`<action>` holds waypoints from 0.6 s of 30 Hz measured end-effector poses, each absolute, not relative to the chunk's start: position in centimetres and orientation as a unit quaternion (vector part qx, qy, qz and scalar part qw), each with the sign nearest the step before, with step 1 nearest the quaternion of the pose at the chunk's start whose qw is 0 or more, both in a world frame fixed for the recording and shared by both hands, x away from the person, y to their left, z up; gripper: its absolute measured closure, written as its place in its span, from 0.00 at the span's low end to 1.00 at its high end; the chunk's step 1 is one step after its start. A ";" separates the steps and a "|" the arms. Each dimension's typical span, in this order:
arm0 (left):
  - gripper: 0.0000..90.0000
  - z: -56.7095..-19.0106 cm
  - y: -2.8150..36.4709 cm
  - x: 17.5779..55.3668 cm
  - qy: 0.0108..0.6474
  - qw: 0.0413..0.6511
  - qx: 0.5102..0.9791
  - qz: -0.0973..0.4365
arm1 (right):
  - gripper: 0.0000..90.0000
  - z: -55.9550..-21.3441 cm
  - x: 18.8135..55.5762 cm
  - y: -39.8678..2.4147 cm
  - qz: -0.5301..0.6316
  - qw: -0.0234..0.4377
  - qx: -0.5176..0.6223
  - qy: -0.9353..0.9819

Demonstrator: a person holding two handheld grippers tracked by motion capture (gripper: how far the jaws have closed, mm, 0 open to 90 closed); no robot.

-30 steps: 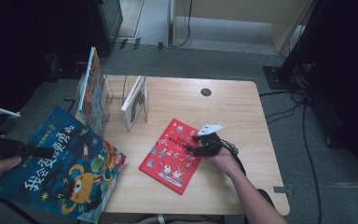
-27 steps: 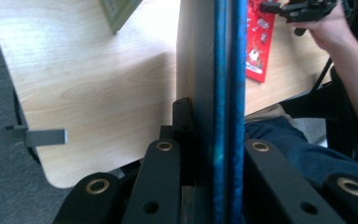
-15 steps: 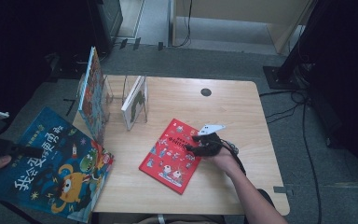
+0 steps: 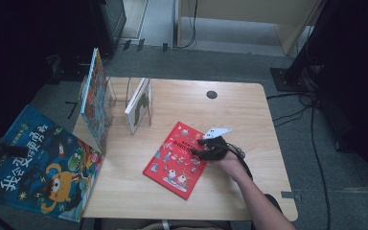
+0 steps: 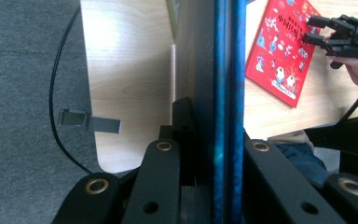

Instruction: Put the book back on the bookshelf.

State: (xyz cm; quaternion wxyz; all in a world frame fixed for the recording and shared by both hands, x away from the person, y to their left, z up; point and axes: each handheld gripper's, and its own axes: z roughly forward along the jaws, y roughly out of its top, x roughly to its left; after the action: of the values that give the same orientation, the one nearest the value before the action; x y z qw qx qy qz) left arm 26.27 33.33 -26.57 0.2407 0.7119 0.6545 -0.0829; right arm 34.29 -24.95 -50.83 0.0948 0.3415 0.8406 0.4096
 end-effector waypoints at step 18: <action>0.92 -25.6 34.8 27.8 0.672 0.237 0.697 -0.077 | 0.51 -50.8 34.2 -24.9 0.409 0.092 0.341 0.841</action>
State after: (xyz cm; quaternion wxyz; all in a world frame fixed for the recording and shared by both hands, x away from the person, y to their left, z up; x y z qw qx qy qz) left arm 27.81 34.81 -25.64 0.2374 0.6968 0.6725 -0.0772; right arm 34.24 -24.85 -50.79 0.0920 0.3415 0.8413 0.4088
